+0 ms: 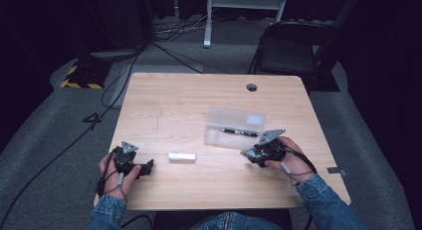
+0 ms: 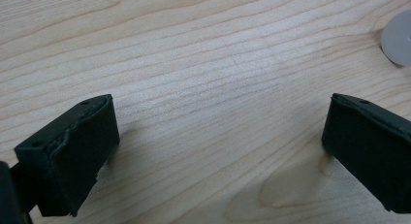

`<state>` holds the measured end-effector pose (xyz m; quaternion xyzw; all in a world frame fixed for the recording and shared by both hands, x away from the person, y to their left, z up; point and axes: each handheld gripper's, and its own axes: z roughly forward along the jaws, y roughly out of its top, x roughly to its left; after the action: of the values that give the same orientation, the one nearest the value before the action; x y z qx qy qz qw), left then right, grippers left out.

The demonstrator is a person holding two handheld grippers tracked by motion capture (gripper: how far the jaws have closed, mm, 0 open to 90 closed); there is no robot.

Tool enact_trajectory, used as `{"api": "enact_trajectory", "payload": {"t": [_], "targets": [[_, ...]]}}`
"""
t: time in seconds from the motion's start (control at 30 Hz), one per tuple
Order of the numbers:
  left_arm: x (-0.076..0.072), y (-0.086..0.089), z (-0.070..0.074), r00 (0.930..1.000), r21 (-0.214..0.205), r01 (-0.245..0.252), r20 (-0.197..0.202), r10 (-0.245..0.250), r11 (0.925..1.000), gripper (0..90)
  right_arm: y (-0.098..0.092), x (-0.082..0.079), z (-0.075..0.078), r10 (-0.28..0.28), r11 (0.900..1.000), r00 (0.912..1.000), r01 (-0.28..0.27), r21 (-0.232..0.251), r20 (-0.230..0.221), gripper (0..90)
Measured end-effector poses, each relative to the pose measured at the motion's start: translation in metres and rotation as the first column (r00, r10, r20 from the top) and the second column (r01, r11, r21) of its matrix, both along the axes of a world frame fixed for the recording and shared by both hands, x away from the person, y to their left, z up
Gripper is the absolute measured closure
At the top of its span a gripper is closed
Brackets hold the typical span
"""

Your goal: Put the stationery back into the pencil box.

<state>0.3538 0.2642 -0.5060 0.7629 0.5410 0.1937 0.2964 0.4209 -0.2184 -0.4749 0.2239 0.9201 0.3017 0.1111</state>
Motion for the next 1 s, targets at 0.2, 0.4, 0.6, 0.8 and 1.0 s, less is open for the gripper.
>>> {"api": "enact_trajectory", "payload": {"t": [0.2, 0.4, 0.6, 0.8, 1.0], "targets": [[0.0000, 0.0001, 0.0001, 1.0000, 0.002, 0.001, 0.000, -0.001, 1.0000, 0.2, 0.0012, -0.0017, -0.0005, 0.001, 1.0000, 1.0000, -0.001, -0.004, -0.007, 43.3], [0.0000, 0.0001, 0.0001, 1.0000, 0.002, 0.001, 0.000, -0.001, 1.0000, 0.3, 0.0039, -0.0058, 0.0016, 0.012, 0.9999, 0.9996, -0.012, -0.006, -0.026, 46.2], [0.0000, 0.0000, 0.0000, 1.0000, 0.000, 0.000, 0.001, 0.000, 1.0000, 0.2, 0.0051, -0.0075, 0.0045, 0.031, 0.9995, 0.9995, -0.031, -0.004, -0.009, 44.6], [0.0000, 0.0000, -0.0001, 1.0000, 0.001, -0.001, 0.002, 0.001, 1.0000, 0.2, 0.0039, -0.0056, 0.0026, 0.051, 0.9987, 0.9986, -0.051, -0.002, -0.012, 40.2], [0.0000, -0.0001, -0.0001, 1.0000, 0.001, -0.001, 0.002, 0.001, 1.0000, 0.2, 0.0024, -0.0051, 0.0014, 0.046, 0.9989, 0.9983, -0.046, 0.007, -0.036, 38.3]]}}
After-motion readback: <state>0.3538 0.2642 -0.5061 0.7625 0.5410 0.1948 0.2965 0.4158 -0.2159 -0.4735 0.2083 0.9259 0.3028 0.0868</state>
